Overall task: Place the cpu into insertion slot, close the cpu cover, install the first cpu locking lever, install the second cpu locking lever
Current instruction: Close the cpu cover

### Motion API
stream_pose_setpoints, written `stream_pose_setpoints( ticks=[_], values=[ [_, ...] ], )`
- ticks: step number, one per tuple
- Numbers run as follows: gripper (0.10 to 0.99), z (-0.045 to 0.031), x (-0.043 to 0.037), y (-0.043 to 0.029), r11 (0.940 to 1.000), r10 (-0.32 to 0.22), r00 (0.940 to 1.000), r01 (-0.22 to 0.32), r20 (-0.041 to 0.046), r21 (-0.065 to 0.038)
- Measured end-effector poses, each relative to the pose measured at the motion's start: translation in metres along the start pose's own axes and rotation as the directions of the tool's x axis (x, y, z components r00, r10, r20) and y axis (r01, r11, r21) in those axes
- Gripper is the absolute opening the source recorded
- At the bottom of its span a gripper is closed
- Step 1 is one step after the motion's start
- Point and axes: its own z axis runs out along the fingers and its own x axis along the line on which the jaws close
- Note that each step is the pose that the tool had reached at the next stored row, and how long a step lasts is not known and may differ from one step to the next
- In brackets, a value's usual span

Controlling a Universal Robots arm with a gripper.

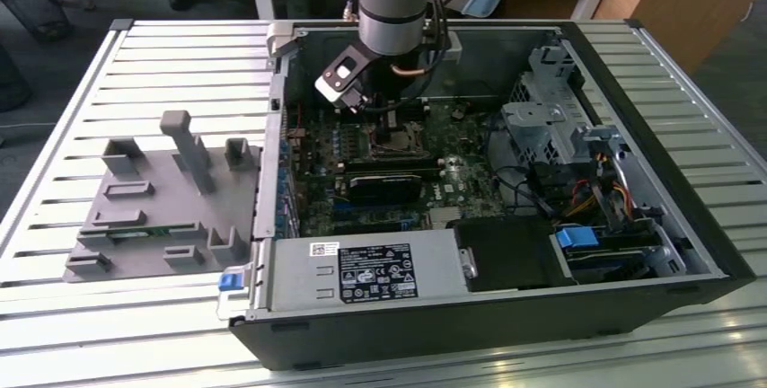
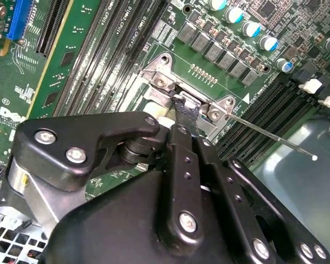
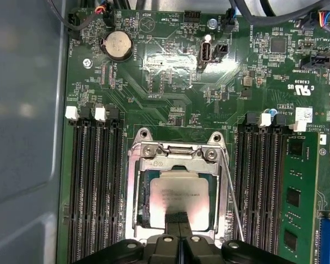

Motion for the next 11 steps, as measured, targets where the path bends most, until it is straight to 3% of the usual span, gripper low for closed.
stream_pose_setpoints(
  ticks=[6, 11],
  values=[
    [0.106, 0.0006, 0.0002, 0.0051, 1.0, 0.0, 1.0, 0.0, -0.0016, -0.002],
    [0.106, 0.0005, 0.0002, 0.0086, 0.9999, 0.0, 1.0, 0.0, -0.0031, -0.013]
  ],
)
